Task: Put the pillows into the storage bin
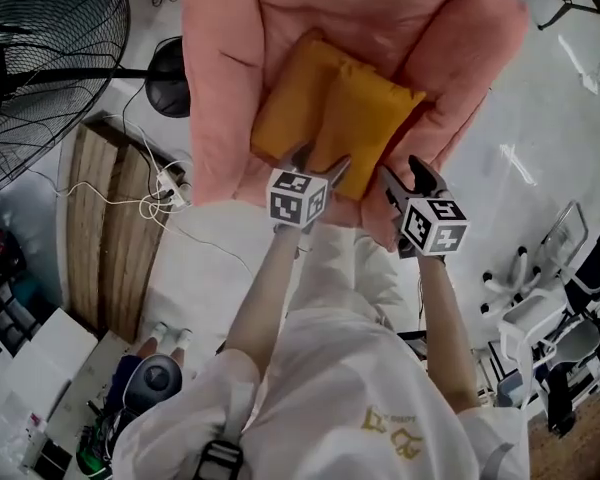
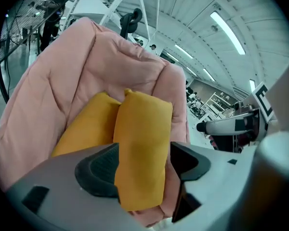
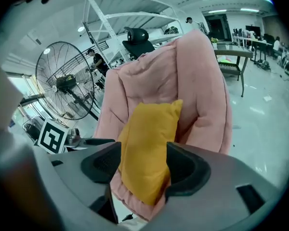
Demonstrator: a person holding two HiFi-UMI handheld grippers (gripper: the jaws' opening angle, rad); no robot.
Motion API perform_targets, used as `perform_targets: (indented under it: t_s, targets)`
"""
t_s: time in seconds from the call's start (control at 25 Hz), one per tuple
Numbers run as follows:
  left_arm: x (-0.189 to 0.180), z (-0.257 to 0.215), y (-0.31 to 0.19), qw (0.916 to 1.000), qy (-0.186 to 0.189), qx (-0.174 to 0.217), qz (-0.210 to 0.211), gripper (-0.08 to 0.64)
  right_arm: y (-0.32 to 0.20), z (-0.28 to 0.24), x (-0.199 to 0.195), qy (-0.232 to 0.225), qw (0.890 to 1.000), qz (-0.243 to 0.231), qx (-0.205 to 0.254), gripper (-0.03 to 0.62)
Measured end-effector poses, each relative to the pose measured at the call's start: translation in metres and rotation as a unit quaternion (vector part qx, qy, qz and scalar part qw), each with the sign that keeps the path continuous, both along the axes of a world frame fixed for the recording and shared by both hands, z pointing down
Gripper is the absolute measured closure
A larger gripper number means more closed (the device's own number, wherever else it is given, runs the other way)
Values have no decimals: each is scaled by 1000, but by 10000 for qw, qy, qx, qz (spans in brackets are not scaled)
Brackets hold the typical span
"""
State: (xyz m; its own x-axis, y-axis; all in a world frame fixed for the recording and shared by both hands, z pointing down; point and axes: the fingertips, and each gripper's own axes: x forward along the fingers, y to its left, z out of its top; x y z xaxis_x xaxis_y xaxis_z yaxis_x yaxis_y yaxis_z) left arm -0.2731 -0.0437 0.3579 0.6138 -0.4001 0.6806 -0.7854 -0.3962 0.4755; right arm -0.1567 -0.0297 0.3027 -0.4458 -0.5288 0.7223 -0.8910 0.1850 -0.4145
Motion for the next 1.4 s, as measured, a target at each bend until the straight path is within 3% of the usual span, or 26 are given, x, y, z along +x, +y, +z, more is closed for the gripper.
perform_targets:
  t_s: [0.4,0.76,0.96,1.4]
  targets:
    - [25,43,-1,9992,-171,-74,353,165,-13,41,1,-263,9996,-25,-34,282]
    - [32,59,-4,9966,-496,330,578,114,-41,70,-6,-717,9971,-49,240,252]
    - [26,65,-10,9971,-442,402,479,144,-53,89,-19,-687,9971,85,302,248]
    - [29,60,-6,9961,-619,376,513,236,-51,89,-21,-655,9978,-2,138,347]
